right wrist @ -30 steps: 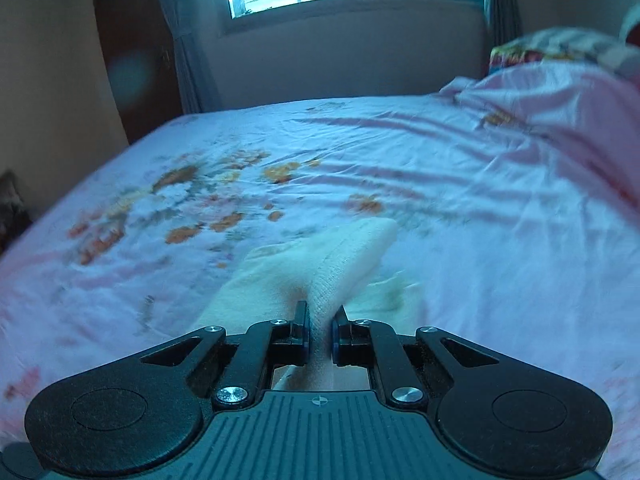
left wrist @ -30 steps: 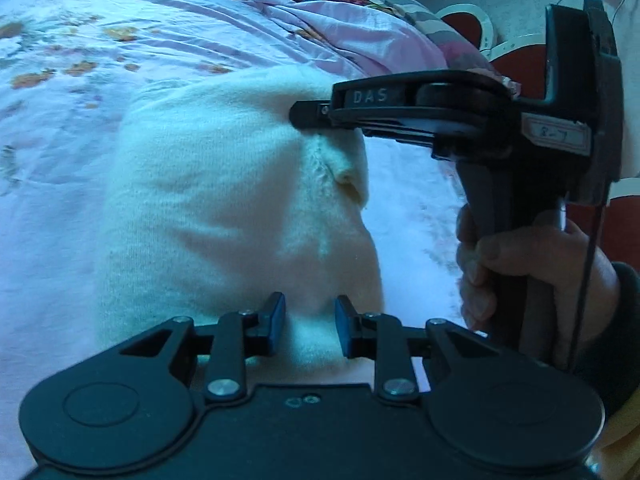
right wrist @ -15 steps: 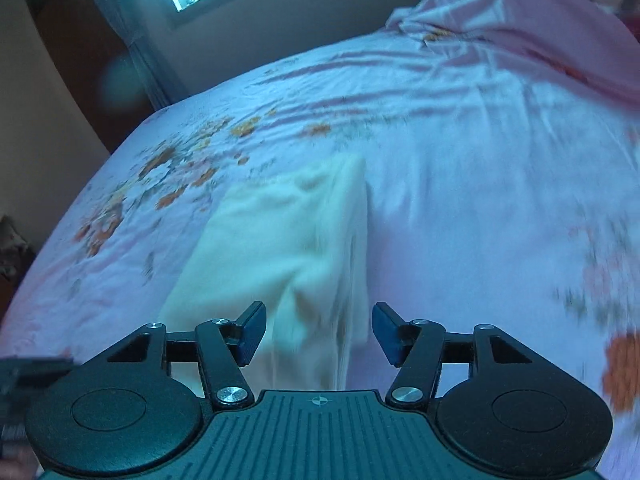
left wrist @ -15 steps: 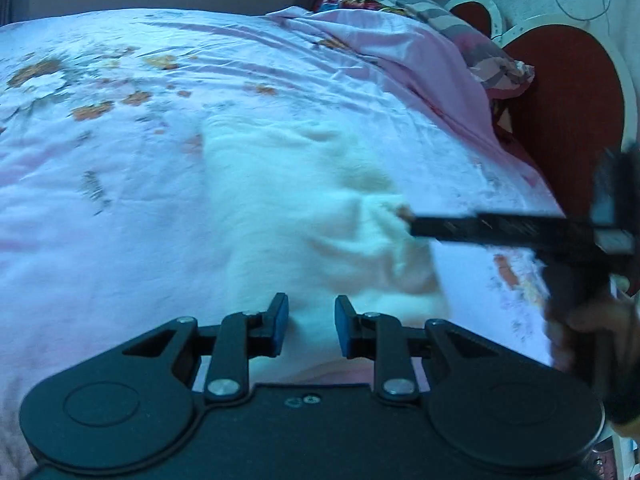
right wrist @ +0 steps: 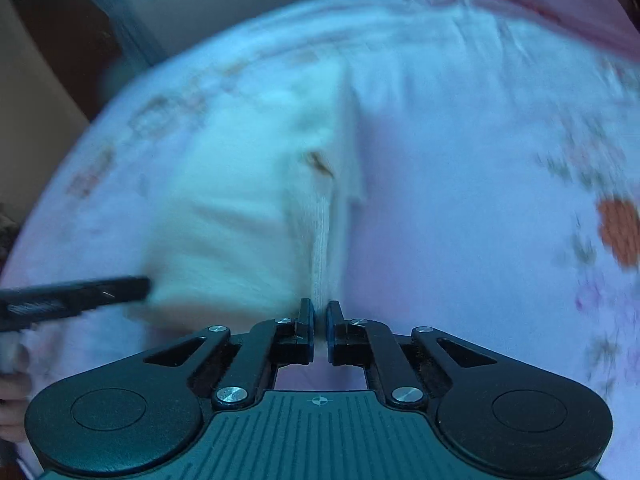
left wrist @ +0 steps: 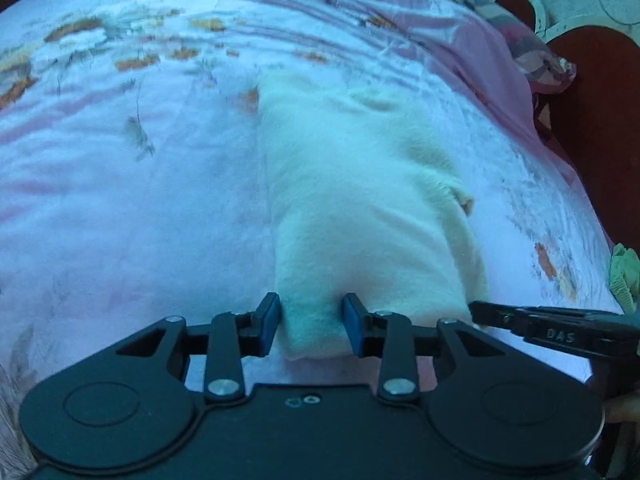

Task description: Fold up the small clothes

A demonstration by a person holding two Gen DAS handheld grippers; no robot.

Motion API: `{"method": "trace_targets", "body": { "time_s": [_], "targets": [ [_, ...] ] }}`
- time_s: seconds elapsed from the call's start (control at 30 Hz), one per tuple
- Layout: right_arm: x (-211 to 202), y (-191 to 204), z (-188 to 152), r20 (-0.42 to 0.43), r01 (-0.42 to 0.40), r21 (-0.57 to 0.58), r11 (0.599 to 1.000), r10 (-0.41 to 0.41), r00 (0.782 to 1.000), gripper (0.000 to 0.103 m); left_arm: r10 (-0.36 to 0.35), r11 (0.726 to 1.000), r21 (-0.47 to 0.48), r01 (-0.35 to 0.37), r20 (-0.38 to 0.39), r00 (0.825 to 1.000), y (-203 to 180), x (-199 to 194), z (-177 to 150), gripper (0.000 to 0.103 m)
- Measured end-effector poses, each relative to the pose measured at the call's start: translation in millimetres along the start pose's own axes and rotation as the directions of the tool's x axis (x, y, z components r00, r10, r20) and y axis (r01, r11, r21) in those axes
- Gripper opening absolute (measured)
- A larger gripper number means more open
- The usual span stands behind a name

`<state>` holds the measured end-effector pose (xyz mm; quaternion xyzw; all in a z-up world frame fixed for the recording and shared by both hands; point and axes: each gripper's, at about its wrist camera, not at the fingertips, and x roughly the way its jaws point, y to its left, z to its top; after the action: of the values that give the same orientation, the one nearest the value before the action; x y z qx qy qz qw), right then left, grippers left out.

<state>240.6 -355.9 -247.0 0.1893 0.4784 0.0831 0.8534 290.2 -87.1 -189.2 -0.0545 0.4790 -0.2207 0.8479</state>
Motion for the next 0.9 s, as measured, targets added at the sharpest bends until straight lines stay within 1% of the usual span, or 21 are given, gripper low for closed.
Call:
{"method": "trace_targets", "body": {
  "time_s": [0.07,0.1,0.13,0.17,0.2,0.27,0.3,0.37,0.43,0.47,0.5,0.53,0.57,0.6,0.63,0.73,0.77,0.8,0.83,0.87,0.9],
  "targets": [
    [-2.0,0.3,1.6,-0.003,-0.009,-0.004,1.000,0.009,1.000,0.005,0.013,1.000,0.021,-0.013,0.014,1.000,-2.8,-1.3,-2.0,0.034],
    [-4.2,0.6,5.8,-0.011,-0.001,-0.008,1.000,0.001,1.000,0.006,0.013,1.000,0.019,-0.013,0.012,1.000,-2.5,-2.7,-1.4,0.033],
    [-9.7,-0.8,9.4,0.003,-0.002,0.004,1.000,0.002,1.000,0.006,0.004,1.000,0.002,-0.004,0.010,1.000,-1.4,-7.0,0.4,0.033],
    [-18.1,-2.4,13.1,0.034,-0.013,0.016,1.000,0.013,0.999,0.006,-0.006,1.000,-0.007,0.006,0.021,1.000,-1.1,-12.7,3.5,0.031],
    [-28.2,-1.1,18.4,0.084,-0.017,0.016,1.000,0.015,0.996,0.006,-0.008,1.000,0.000,0.008,0.041,0.999,-2.4,-18.5,7.5,0.030],
    [-38.3,12.7,32.0,0.173,0.000,-0.047,0.999,0.008,0.985,0.006,-0.006,1.000,0.018,0.005,0.083,0.997,-9.3,-25.5,21.1,0.030],
    [-36.3,22.7,41.2,0.204,0.024,-0.087,0.996,-0.006,0.979,0.006,-0.014,1.000,0.024,0.012,0.090,0.996,-12.3,-23.9,29.3,0.030],
    [-20.7,38.7,60.4,0.223,0.040,-0.128,0.991,-0.011,0.975,0.006,0.016,0.999,0.034,-0.020,0.099,0.995,-21.9,-11.1,46.5,0.030],
    [-1.6,54.3,75.8,0.232,0.046,-0.160,0.986,-0.008,0.973,0.006,0.031,0.998,0.043,-0.036,0.093,0.995,-27.3,7.0,55.7,0.030],
    [7.4,60.2,79.2,0.236,0.066,-0.187,0.980,-0.021,0.972,0.006,0.047,0.998,0.043,-0.051,0.076,0.996,-28.0,17.0,56.2,0.029],
    [20.1,62.4,78.7,0.228,0.107,-0.219,0.970,-0.056,0.972,0.006,0.071,0.996,0.043,-0.073,0.050,0.996,-26.6,28.5,53.3,0.033],
    [39.5,57.2,75.0,0.177,0.158,-0.229,0.960,-0.118,0.977,0.006,0.089,0.994,0.056,-0.091,0.040,0.995,-24.3,37.0,47.9,0.035],
    [60.4,46.5,68.5,0.110,0.173,-0.229,0.958,-0.151,0.982,0.005,0.104,0.991,0.079,-0.108,0.052,0.993,-23.4,41.4,41.8,0.038],
    [67.5,33.6,60.3,0.120,0.146,-0.213,0.966,-0.122,0.985,0.005,0.115,0.988,0.095,-0.121,0.062,0.991,-22.8,42.4,37.3,0.048],
    [64.3,25.7,57.7,0.134,0.126,-0.187,0.974,-0.102,0.986,0.005,0.110,0.990,0.078,-0.114,0.050,0.993,-19.7,41.9,35.9,0.050],
    [48.6,27.5,60.3,0.129,0.123,-0.169,0.978,-0.102,0.986,0.006,0.073,0.997,0.003,-0.073,0.031,0.997,-9.9,32.1,37.7,0.050],
    [38.7,28.7,59.4,0.142,0.109,-0.150,0.983,-0.088,0.986,0.006,0.070,0.997,0.010,-0.071,0.036,0.997,-11.4,25.8,36.2,0.049],
    [23.7,33.1,55.4,0.174,0.077,-0.133,0.988,-0.053,0.983,0.012,0.073,0.997,0.032,-0.074,0.047,0.996,-14.3,19.9,32.0,0.049],
    [12.0,36.0,47.6,0.202,0.056,-0.131,0.990,-0.029,0.979,0.027,0.079,0.995,0.058,-0.082,0.051,0.996,-19.0,16.4,26.5,0.048],
    [6.2,39.3,38.5,0.214,0.052,-0.146,0.988,-0.020,0.977,0.037,0.078,0.994,0.075,-0.081,0.043,0.996,-22.3,16.3,21.2,0.048],
    [3.0,46.6,27.7,0.216,0.066,-0.185,0.980,-0.024,0.976,0.049,0.083,0.992,0.086,-0.087,0.040,0.996,-24.2,17.6,15.5,0.049]
  ]
}}
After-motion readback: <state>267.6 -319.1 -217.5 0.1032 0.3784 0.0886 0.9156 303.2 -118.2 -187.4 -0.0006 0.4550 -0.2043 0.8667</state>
